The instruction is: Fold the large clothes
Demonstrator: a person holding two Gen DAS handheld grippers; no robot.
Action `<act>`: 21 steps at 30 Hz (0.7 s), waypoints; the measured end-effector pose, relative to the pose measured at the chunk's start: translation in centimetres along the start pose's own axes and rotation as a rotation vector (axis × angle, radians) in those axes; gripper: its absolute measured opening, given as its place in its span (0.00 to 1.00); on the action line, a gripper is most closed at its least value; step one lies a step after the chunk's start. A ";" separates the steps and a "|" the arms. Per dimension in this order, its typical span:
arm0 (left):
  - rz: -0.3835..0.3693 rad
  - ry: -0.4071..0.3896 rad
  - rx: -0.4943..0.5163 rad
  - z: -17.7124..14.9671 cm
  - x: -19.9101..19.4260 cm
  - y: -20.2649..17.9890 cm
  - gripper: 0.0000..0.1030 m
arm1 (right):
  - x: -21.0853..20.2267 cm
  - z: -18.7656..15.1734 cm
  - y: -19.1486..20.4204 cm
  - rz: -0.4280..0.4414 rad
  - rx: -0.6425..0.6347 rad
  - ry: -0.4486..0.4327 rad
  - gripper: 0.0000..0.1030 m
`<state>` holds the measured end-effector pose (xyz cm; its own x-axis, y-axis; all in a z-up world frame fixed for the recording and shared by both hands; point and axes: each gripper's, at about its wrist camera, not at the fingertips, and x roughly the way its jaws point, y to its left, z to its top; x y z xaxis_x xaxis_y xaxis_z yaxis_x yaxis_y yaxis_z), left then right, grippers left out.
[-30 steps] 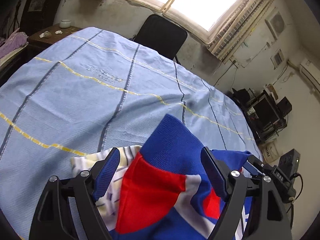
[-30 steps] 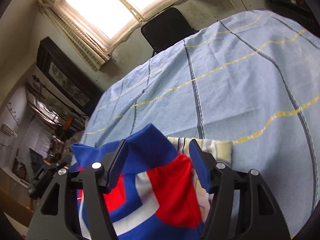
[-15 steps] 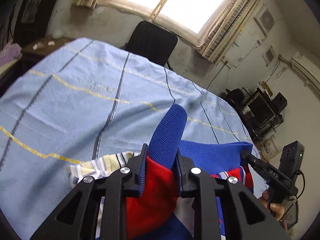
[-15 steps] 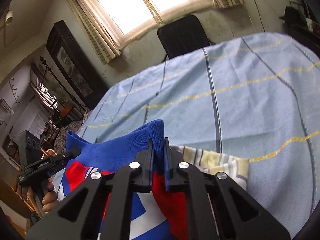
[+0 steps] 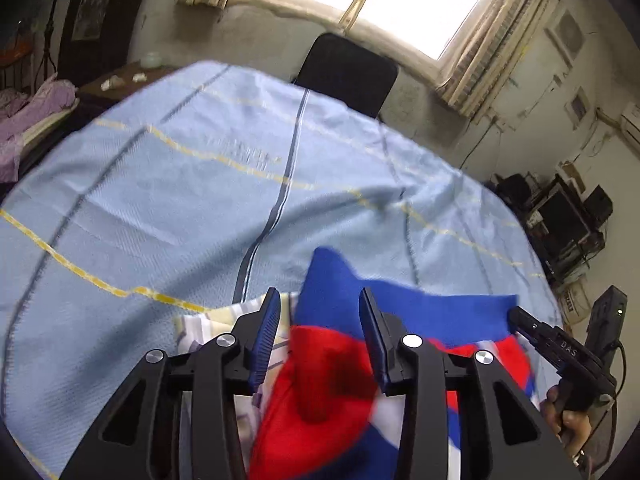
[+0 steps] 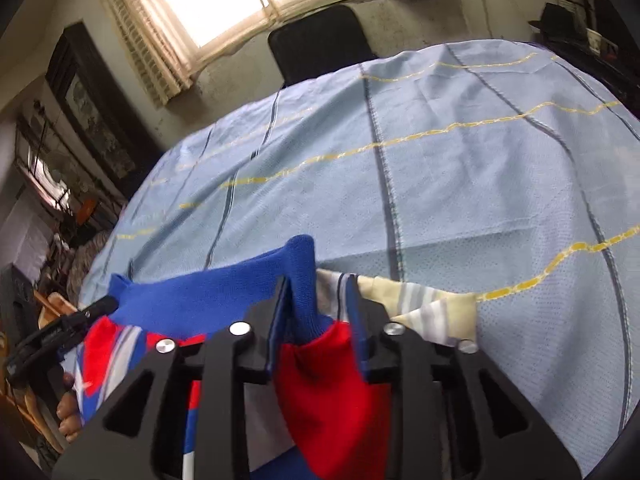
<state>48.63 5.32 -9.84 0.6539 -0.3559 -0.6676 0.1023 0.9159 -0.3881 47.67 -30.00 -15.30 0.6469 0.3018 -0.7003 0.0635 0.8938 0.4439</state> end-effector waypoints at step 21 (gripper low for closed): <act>-0.059 0.093 0.216 -10.3 -4.2 -8.1 0.39 | -9.6 -8.6 7.6 0.190 -0.134 0.040 0.17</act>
<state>37.35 -2.55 -10.39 0.5717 -0.4161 -0.7071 0.3023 0.9080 -0.2899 35.41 -23.26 -10.06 0.6071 0.4791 -0.6339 -0.1599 0.8551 0.4931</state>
